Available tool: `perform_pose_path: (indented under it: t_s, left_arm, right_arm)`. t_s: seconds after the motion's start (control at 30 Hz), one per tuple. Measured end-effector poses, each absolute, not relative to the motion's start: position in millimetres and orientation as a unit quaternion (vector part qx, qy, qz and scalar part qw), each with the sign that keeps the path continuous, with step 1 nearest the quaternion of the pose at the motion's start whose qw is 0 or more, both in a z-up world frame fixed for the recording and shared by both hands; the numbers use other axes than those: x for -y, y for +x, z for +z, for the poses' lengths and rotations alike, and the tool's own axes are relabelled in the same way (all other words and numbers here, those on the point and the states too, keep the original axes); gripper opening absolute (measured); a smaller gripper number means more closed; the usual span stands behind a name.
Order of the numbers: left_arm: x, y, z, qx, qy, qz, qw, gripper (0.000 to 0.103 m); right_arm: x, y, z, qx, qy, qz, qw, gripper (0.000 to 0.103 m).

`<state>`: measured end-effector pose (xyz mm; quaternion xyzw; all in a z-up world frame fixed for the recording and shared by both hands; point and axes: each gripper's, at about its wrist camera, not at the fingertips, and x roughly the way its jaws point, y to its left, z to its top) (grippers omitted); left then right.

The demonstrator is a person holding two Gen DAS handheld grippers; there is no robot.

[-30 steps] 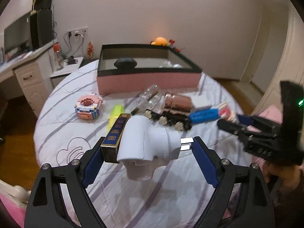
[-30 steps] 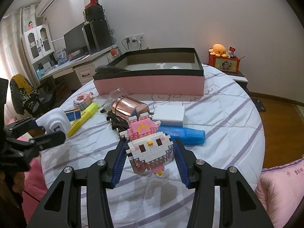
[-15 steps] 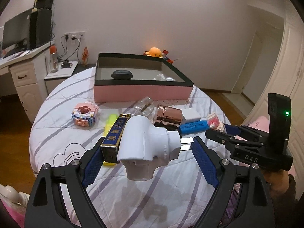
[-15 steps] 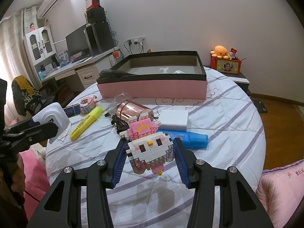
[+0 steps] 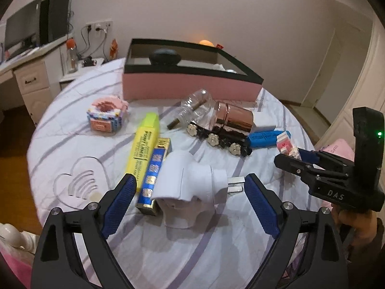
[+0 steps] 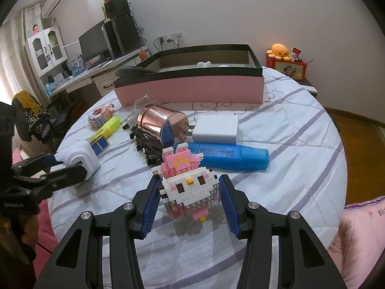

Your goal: Organize rigid objects

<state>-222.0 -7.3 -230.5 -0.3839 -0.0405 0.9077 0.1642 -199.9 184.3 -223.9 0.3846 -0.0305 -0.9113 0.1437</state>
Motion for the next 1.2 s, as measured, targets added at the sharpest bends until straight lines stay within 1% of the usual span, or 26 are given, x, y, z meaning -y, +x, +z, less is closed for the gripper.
perform_pose_path:
  t_s: [0.13,0.2,0.33,0.43,0.47,0.57,0.6,0.63,0.7,0.77,0.83,0.93,0.97,1.03,1.1,1.17,1.2]
  left_arm:
    - [11,-210,-214,0.032,-0.357,0.921,0.151,0.096]
    - [9,-208,-211,0.03,-0.349,0.921,0.17,0.097]
    - [-8,-213,-226,0.007,-0.376,0.909,0.178,0.096]
    - [-19,-212,-228,-0.002,-0.378,0.905,0.194,0.096]
    - [-22,-212,-228,-0.007,-0.378,0.905,0.195,0.095]
    - [-34,-214,-234,-0.036,-0.388,0.899,0.199,0.086]
    - [-36,-216,-238,-0.048,-0.394,0.898,0.191,0.079]
    - [-36,-219,-242,-0.051,-0.402,0.896,0.184,0.074]
    - [-34,-224,-250,-0.035,-0.419,0.886,0.194,0.072]
    - [-34,-226,-252,-0.029,-0.421,0.886,0.193,0.072]
    - [-36,-225,-253,-0.035,-0.419,0.887,0.189,0.077]
    - [-47,-223,-257,-0.077,-0.415,0.888,0.183,0.077]
    - [-48,-223,-257,-0.08,-0.415,0.888,0.183,0.077]
    - [-44,-225,-256,-0.065,-0.416,0.888,0.184,0.07]
    - [-38,-228,-254,-0.044,-0.419,0.888,0.186,0.067]
    - [-34,-231,-254,-0.032,-0.422,0.887,0.186,0.068]
    - [-35,-232,-253,-0.028,-0.424,0.885,0.188,0.075]
  right_arm:
    - [-183,-200,-226,0.032,0.387,-0.91,0.147,0.05]
    - [-182,-199,-226,0.033,0.388,-0.909,0.151,0.05]
    - [-181,-198,-225,0.033,0.388,-0.908,0.154,0.05]
    - [-183,-197,-224,0.03,0.388,-0.908,0.154,0.05]
    - [-184,-197,-224,0.031,0.387,-0.909,0.153,0.05]
    - [-189,-197,-225,0.037,0.388,-0.909,0.149,0.05]
    - [-190,-197,-225,0.038,0.388,-0.909,0.148,0.05]
    - [-191,-198,-224,0.039,0.389,-0.909,0.148,0.05]
    - [-191,-198,-225,0.039,0.388,-0.909,0.148,0.05]
    - [-191,-198,-225,0.04,0.39,-0.908,0.149,0.05]
    - [-192,-199,-226,0.039,0.392,-0.907,0.15,0.05]
    - [-192,-201,-228,0.039,0.395,-0.906,0.148,0.05]
    - [-193,-201,-228,0.04,0.395,-0.906,0.149,0.05]
    - [-193,-202,-229,0.039,0.396,-0.905,0.148,0.05]
    - [-194,-202,-229,0.039,0.397,-0.905,0.148,0.05]
    - [-194,-203,-230,0.038,0.398,-0.905,0.147,0.05]
    - [-193,-203,-230,0.038,0.398,-0.905,0.147,0.05]
